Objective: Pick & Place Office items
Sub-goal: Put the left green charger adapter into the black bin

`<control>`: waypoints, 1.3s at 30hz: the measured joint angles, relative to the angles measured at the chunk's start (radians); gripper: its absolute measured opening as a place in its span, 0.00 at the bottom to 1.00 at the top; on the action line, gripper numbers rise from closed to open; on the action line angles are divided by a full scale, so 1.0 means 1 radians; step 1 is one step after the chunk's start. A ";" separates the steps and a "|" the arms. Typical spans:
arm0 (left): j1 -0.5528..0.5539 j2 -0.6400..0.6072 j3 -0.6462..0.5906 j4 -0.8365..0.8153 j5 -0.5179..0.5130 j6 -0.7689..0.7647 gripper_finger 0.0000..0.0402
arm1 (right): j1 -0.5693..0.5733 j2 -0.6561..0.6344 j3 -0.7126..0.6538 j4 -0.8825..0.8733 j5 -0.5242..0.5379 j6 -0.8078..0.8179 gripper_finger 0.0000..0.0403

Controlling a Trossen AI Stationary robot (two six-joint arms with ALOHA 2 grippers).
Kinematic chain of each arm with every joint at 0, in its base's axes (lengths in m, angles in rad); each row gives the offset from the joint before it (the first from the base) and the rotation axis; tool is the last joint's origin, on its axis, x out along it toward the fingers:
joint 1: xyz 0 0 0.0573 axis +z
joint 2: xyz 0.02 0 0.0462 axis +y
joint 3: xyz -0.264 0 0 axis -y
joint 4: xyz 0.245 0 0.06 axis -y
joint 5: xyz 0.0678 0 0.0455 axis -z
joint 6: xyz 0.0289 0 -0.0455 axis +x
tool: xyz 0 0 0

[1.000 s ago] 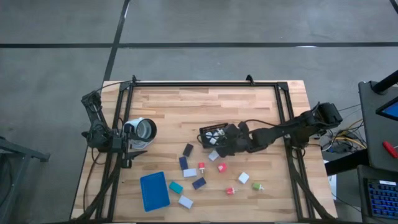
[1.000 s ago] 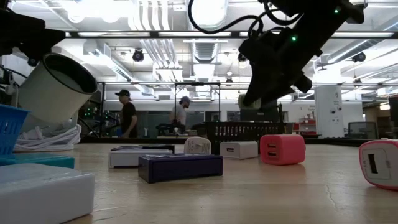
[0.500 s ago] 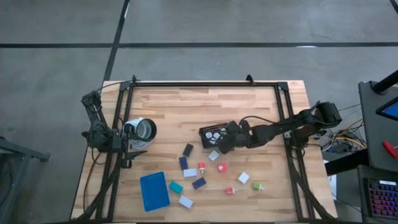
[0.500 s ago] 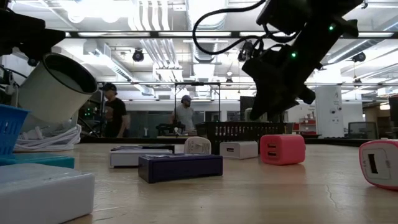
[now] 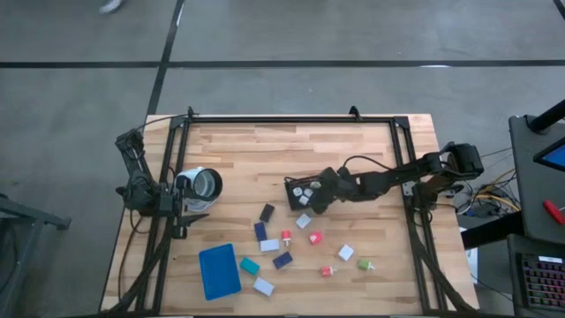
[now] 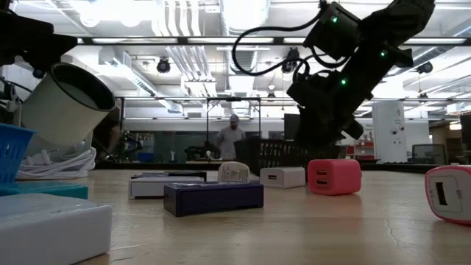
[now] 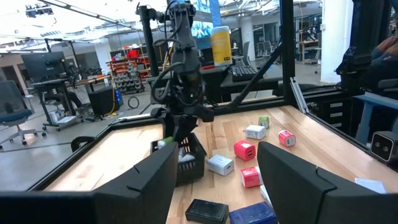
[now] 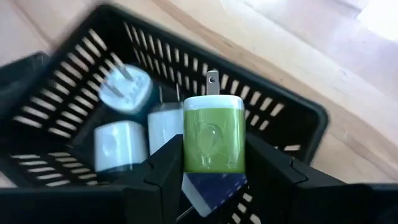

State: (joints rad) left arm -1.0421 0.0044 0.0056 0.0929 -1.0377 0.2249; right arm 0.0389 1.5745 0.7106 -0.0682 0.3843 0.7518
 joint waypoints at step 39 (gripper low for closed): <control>0.000 0.000 0.000 0.000 0.000 0.000 0.56 | 0.007 -0.003 0.003 0.069 -0.026 -0.084 0.49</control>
State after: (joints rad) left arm -1.0420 0.0040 0.0059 0.0929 -1.0374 0.2249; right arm 0.0460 1.5719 0.7140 0.0013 0.3586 0.6677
